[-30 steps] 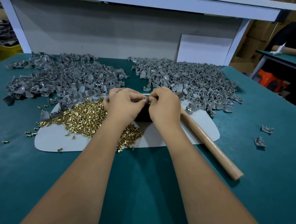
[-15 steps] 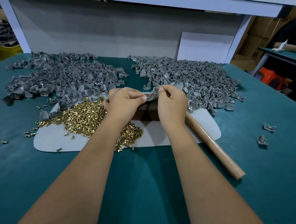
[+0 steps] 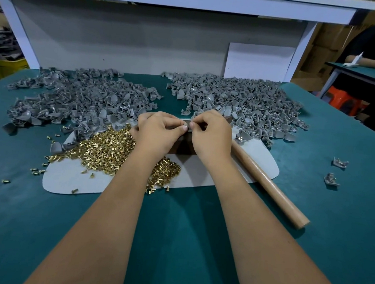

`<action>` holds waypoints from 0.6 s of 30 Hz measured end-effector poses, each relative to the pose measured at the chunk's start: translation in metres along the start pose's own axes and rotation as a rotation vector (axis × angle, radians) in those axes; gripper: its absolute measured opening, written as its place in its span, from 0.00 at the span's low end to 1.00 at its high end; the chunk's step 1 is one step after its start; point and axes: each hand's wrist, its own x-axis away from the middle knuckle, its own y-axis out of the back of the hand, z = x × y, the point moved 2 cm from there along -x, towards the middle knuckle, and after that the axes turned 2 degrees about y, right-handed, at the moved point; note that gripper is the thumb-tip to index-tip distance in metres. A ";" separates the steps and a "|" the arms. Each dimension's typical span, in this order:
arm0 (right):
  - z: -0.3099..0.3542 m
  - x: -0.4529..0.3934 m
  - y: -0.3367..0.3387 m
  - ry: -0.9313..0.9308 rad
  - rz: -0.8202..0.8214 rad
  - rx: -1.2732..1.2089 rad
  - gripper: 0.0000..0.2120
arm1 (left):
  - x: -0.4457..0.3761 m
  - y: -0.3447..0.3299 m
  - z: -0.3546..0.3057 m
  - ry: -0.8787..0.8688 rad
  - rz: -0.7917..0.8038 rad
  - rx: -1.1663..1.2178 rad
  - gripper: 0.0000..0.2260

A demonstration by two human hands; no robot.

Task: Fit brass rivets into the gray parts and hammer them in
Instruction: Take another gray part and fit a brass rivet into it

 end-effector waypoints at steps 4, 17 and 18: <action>0.003 0.001 -0.002 0.029 0.000 0.071 0.06 | 0.000 0.000 0.001 -0.008 0.002 0.033 0.05; 0.007 -0.001 -0.003 0.082 0.048 0.195 0.08 | -0.002 0.000 0.000 -0.031 -0.004 0.041 0.05; 0.007 -0.001 -0.003 0.077 0.049 0.200 0.08 | -0.002 -0.001 0.001 -0.031 -0.012 0.028 0.05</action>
